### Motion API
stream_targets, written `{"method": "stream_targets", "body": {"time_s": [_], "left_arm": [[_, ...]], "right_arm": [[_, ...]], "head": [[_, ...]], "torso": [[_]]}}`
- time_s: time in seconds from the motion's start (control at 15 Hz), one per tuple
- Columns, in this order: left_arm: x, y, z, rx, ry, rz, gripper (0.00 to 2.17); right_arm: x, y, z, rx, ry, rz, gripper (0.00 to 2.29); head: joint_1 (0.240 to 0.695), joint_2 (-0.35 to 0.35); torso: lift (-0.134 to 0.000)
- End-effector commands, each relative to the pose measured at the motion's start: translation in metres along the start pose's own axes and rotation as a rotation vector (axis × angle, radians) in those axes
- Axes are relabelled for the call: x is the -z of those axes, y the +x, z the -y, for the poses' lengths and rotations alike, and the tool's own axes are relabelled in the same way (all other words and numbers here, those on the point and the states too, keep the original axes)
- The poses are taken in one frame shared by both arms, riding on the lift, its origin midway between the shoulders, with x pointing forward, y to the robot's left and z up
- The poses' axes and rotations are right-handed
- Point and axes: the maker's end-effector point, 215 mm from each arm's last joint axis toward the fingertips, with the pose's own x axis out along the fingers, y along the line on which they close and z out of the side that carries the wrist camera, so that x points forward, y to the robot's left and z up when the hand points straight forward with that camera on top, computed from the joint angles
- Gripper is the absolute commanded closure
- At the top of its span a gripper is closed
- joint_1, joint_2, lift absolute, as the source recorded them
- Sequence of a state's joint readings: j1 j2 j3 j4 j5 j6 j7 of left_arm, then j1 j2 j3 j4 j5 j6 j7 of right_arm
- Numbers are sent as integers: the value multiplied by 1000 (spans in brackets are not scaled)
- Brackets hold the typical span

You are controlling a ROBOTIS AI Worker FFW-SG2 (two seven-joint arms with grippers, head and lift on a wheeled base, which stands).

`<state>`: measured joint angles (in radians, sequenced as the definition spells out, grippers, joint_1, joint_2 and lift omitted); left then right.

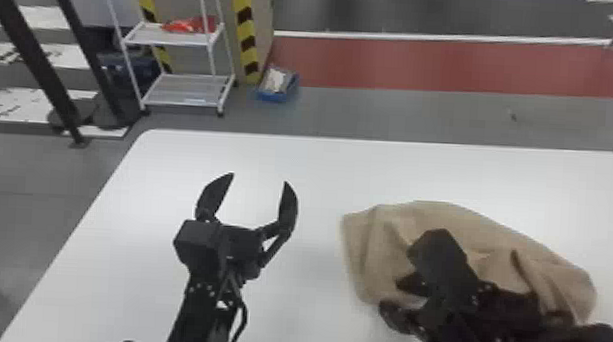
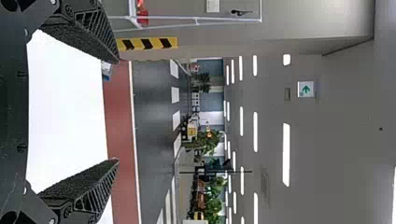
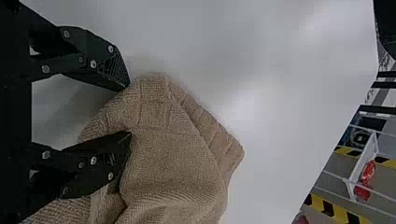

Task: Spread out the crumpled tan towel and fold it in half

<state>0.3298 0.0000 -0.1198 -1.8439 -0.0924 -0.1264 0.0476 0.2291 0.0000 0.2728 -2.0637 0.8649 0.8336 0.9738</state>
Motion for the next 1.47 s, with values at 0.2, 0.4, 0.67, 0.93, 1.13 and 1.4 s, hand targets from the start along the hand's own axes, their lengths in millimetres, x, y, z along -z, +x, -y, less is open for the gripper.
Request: {"method": "stream_targets", "body": {"time_s": [0.2, 0.4, 0.67, 0.93, 1.13, 1.4], "left_arm": [[2, 1, 1, 1, -1, -3, 137], [2, 1, 1, -1, -1, -3, 137], [4, 0, 0, -2, 0, -8, 137], [2, 1, 3, 4, -2, -4, 137], [6, 0, 6, 10, -4, -10, 137], [8, -1, 16, 28, 0, -13, 137]], "right_arm": [[-9, -7, 3, 16, 22, 29, 1531], [-33, -36, 39, 99, 64, 130, 1531], [-23, -105, 159, 382, 212, 259, 1531], [81, -176, 265, 687, 429, 207, 1531], [198, -188, 288, 811, 670, 46, 1403], [270, -184, 264, 892, 693, -118, 22]], "head": [[695, 90], [695, 91], [695, 28], [695, -133], [695, -255], [695, -350]], "torso": [[-124], [-124], [-124], [-124], [-124], [-124]]}}
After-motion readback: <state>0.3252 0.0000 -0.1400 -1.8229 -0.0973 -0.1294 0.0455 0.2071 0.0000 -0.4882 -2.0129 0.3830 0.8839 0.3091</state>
